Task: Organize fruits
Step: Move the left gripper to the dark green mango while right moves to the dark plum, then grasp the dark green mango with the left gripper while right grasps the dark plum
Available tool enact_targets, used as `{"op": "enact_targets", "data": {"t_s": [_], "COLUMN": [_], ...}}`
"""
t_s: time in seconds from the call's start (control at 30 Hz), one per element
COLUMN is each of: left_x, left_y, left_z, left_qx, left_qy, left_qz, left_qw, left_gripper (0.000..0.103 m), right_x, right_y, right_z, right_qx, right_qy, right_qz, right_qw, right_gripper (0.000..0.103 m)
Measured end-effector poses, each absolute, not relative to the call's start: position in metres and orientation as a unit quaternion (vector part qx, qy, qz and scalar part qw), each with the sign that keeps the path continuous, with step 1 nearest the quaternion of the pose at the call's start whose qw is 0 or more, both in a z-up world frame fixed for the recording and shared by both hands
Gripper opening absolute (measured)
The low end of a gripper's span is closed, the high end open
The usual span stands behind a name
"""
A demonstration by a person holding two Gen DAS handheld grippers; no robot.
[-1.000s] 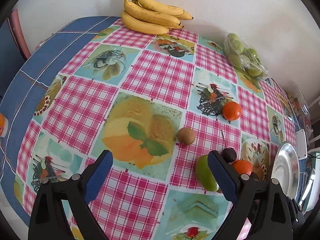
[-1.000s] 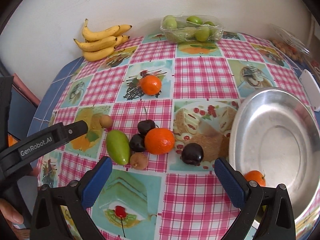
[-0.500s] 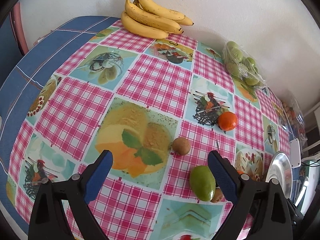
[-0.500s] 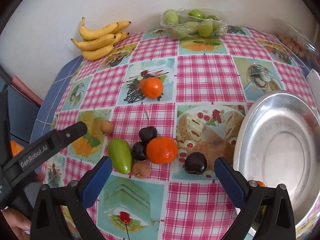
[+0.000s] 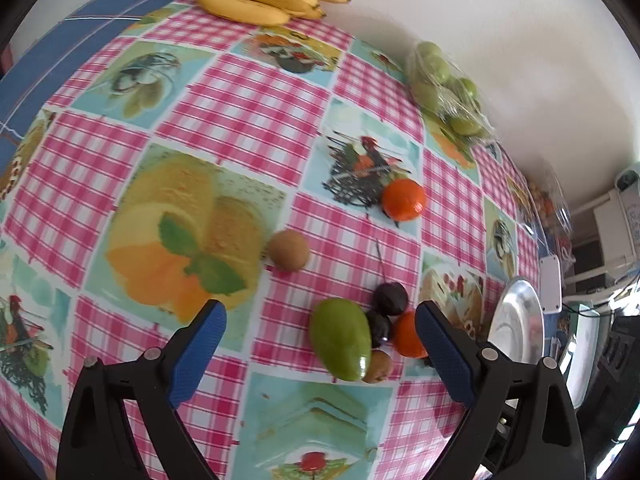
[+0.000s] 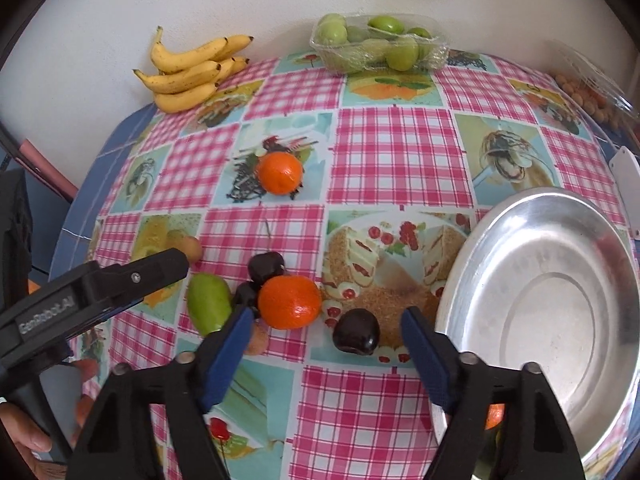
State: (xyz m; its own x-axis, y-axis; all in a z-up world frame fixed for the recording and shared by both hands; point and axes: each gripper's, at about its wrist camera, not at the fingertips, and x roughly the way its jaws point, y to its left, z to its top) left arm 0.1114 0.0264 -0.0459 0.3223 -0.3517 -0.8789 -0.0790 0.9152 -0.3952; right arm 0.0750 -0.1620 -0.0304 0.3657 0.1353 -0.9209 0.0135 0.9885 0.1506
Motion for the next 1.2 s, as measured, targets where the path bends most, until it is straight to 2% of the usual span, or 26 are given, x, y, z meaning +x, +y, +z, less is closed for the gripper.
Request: {"op": "enact_targets", "data": {"t_s": [0.07, 0.2, 0.3, 0.37, 0.47, 0.97, 1.2], "left_x": [0.112, 0.114, 0.114, 0.114, 0.113, 0.113, 0.111], "left_y": [0.019, 0.010, 0.009, 0.009, 0.010, 0.010, 0.014], "left_z": [-0.049, -0.058, -0.066, -0.069, -0.068, -0.066, -0.063], "left_qx": [-0.179, -0.178, -0.180, -0.183, -0.183, -0.177, -0.178], "left_qy": [0.584, 0.597, 0.607, 0.611, 0.608, 0.607, 0.601], "left_qz": [-0.096, -0.108, -0.111, -0.112, -0.108, -0.105, -0.100], "left_qw": [0.786, 0.775, 0.766, 0.762, 0.765, 0.768, 0.773], "left_gripper": [0.081, 0.071, 0.058, 0.045, 0.039, 0.039, 0.039], "right_x": [0.076, 0.076, 0.075, 0.075, 0.074, 0.080, 0.076], "right_y": [-0.163, -0.165, -0.165, -0.166, -0.166, -0.165, -0.168], "right_z": [-0.037, -0.038, -0.036, -0.035, -0.040, -0.058, -0.052], "right_qx": [0.060, 0.062, 0.060, 0.055, 0.046, 0.027, 0.047], "right_qy": [0.569, 0.569, 0.570, 0.571, 0.579, 0.596, 0.589], "right_qz": [0.030, 0.028, 0.028, 0.024, 0.021, 0.005, 0.010], "right_qw": [0.820, 0.820, 0.819, 0.819, 0.814, 0.803, 0.807], "right_gripper": [0.054, 0.052, 0.049, 0.048, 0.046, 0.032, 0.031]}}
